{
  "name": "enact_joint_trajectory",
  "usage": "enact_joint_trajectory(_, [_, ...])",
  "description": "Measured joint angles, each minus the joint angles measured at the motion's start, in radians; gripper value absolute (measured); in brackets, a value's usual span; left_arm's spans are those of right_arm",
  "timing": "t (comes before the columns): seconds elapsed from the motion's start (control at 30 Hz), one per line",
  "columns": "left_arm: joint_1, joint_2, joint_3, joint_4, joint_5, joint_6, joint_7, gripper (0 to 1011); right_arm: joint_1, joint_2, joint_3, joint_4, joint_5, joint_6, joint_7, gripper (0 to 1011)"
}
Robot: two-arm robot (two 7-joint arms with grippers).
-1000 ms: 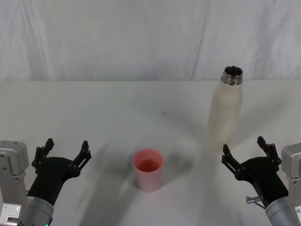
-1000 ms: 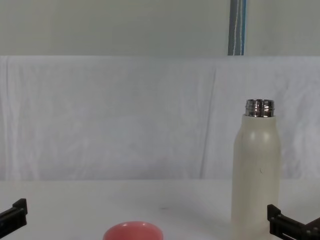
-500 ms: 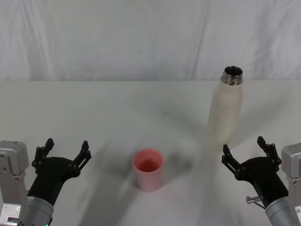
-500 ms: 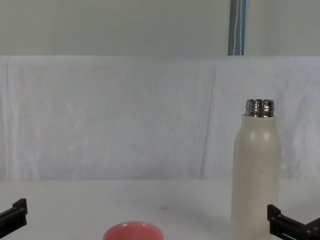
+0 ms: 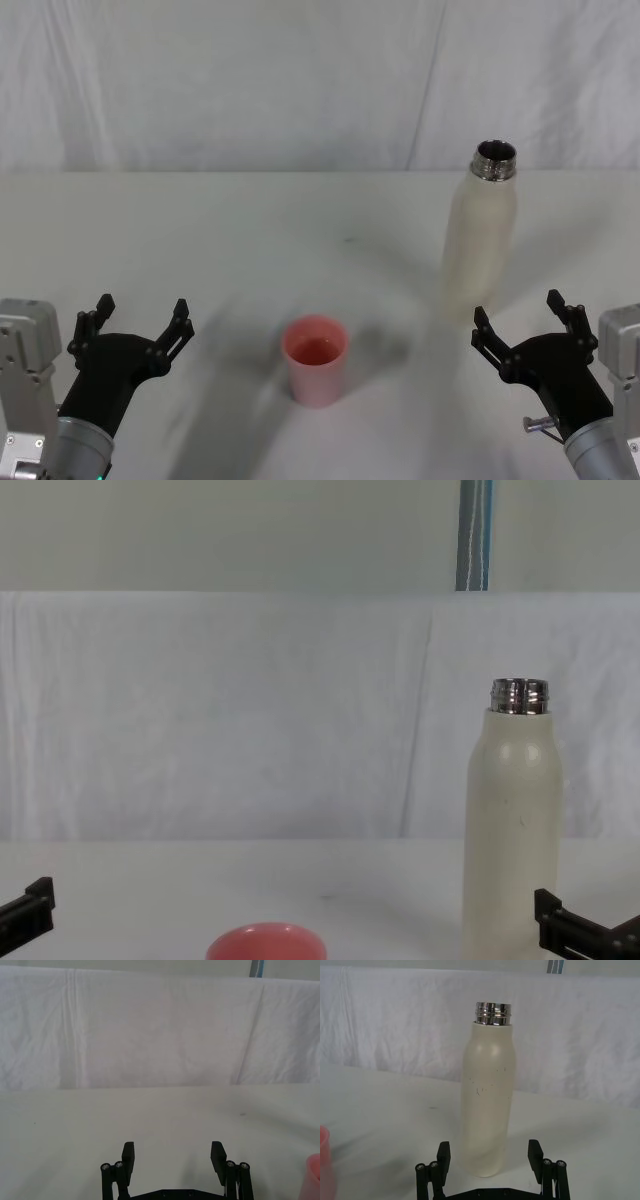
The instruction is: Grasp the thermos with one hand and pour water into the cup lid.
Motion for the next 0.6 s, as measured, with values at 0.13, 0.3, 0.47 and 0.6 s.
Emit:
enact_joint_trajectory(0.13, [0.000,0.000,0.000,0.000,0.000,0.000,0.000,1001,0.000,0.000,0.000,0.000,0.000,0.000,0.000,1000])
enact_joint_trajectory(0.3, [0.000,0.000,0.000,0.000,0.000,0.000,0.000,1001,0.000,0.000,0.000,0.000,0.000,0.000,0.000,1001])
enact_joint_trajectory(0.47, [0.000,0.000,0.000,0.000,0.000,0.000,0.000,1001,0.000,0.000,0.000,0.000,0.000,0.000,0.000,1001])
enact_joint_trajectory(0.6, [0.000,0.000,0.000,0.000,0.000,0.000,0.000,1001,0.000,0.000,0.000,0.000,0.000,0.000,0.000,1001])
